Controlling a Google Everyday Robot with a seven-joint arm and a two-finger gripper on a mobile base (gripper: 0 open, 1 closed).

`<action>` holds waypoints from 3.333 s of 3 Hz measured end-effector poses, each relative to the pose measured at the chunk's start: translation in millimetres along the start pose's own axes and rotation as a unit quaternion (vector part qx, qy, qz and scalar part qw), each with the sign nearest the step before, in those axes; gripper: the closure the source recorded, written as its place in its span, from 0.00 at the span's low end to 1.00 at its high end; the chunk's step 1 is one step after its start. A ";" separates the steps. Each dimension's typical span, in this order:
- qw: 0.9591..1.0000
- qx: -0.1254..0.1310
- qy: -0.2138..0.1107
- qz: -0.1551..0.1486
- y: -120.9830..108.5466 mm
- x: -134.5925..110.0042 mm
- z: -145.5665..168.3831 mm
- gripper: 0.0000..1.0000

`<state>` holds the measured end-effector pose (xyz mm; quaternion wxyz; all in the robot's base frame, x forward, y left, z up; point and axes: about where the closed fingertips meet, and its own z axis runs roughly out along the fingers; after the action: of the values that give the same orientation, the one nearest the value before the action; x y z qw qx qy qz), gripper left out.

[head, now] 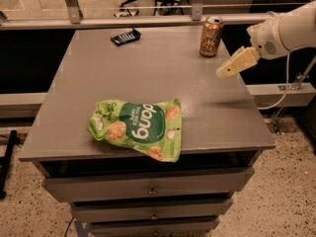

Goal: Move orange can near green rice chip bag

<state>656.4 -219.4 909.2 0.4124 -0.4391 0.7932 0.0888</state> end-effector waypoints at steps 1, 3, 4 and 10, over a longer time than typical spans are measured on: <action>0.997 0.033 -0.061 0.035 -18.5 2.1 16.0 0.00; 0.969 0.086 -0.208 0.098 -96.8 -21.1 73.1 0.00; 0.963 0.091 -0.235 0.098 -119.8 -33.1 97.3 0.00; 0.944 -0.111 -0.302 0.071 -2.1 -78.9 78.2 1.00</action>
Offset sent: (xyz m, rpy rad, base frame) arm 0.1305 -0.0331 -0.0027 0.4354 -0.3348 -0.2307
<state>724.8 -132.1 917.1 0.5738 -0.3775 0.6459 0.3331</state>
